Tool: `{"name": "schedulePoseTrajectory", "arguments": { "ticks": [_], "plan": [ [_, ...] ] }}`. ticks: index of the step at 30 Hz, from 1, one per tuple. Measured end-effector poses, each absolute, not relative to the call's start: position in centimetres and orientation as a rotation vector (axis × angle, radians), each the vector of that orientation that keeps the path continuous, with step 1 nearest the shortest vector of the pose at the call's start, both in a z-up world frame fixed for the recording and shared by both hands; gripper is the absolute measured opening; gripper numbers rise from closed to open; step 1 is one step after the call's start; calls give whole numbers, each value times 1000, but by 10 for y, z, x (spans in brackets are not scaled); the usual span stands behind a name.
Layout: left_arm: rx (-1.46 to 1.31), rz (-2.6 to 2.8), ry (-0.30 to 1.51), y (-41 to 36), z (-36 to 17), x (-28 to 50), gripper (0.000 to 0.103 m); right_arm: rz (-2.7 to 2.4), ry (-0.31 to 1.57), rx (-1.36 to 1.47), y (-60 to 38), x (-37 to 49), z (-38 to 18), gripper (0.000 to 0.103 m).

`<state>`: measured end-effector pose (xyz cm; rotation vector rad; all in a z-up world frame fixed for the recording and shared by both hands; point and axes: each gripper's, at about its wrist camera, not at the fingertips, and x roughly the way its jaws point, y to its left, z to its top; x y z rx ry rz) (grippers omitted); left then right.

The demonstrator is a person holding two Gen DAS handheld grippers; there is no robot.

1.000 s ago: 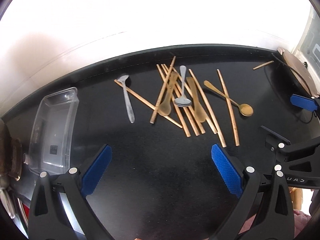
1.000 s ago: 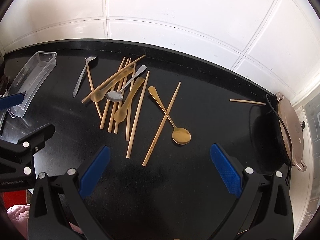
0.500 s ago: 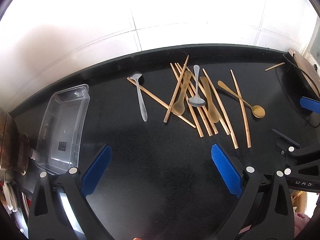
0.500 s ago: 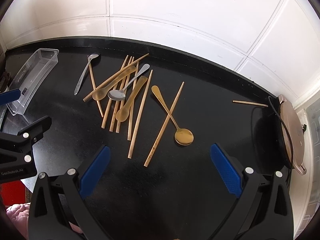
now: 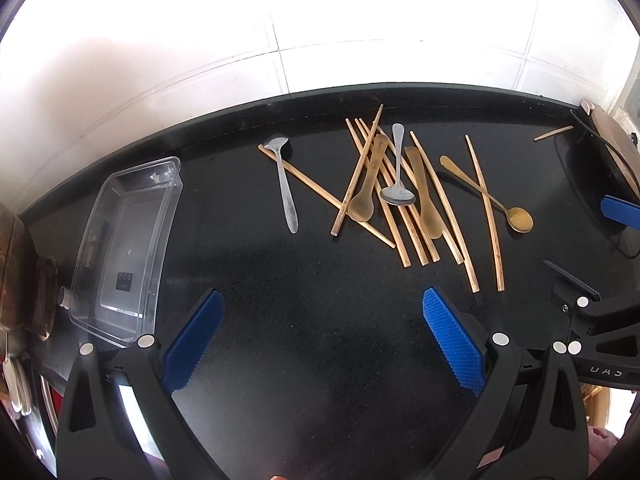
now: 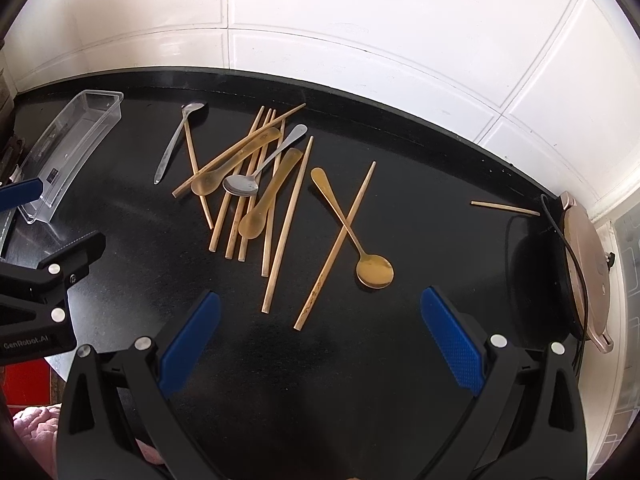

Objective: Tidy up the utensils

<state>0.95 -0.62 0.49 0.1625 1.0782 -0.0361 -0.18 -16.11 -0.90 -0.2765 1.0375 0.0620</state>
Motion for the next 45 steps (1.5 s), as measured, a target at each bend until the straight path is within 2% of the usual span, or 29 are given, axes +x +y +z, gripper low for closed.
{"name": "schedulePoseTrajectory", "arguments": {
  "ticks": [12, 25, 45],
  "plan": [
    [137, 13, 1056, 12, 15, -3, 97, 126, 1045, -317, -137, 1, -12, 97],
    [39, -105, 939, 3, 91, -35, 97, 146, 1060, -335, -127, 0, -14, 97],
    [15, -146, 997, -7, 75, -28, 97, 93, 1067, -281, -153, -5, -11, 97]
  ]
}}
